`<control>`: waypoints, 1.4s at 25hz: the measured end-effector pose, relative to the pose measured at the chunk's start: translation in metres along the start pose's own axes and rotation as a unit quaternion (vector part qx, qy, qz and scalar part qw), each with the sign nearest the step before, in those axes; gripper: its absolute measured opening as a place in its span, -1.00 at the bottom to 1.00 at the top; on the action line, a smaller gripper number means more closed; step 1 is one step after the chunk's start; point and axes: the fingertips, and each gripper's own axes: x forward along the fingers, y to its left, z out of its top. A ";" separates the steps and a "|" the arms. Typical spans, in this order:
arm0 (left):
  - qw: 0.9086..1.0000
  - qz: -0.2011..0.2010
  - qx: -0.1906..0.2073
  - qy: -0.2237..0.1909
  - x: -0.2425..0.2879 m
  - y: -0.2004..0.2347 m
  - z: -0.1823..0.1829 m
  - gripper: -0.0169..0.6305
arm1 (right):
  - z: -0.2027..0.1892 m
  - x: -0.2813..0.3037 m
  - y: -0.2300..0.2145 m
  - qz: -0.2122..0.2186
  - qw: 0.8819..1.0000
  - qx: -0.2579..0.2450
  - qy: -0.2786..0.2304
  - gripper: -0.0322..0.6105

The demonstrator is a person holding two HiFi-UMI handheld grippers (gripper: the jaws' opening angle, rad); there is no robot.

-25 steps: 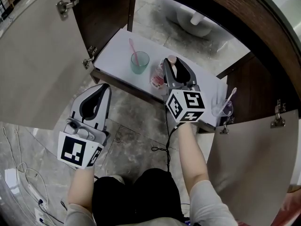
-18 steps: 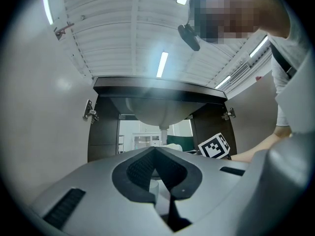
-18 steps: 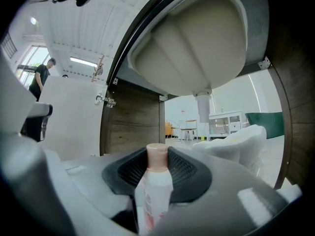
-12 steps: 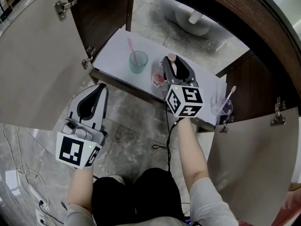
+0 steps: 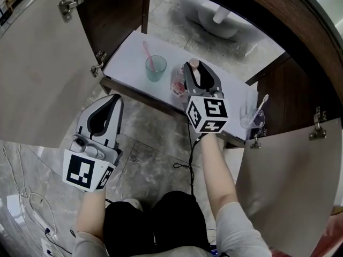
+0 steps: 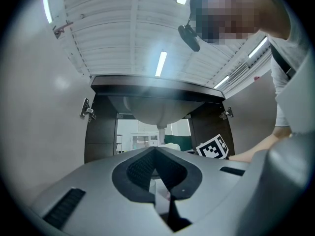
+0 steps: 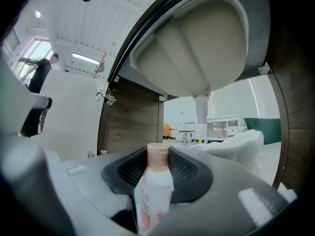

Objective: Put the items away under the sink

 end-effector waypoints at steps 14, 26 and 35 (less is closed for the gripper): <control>1.000 -0.023 -0.007 0.003 0.002 -0.007 0.005 -0.93 | -0.005 -0.041 0.018 -0.035 0.999 -0.009 0.014 -0.85; 0.998 -0.021 -0.041 0.047 -0.001 -0.011 0.063 -0.93 | 0.061 -0.105 0.049 -0.025 0.999 0.029 0.036 -0.86; 0.994 -0.027 -0.065 0.080 -0.019 -0.031 0.165 -0.93 | 0.166 -0.157 0.073 -0.027 0.996 0.052 0.069 -0.86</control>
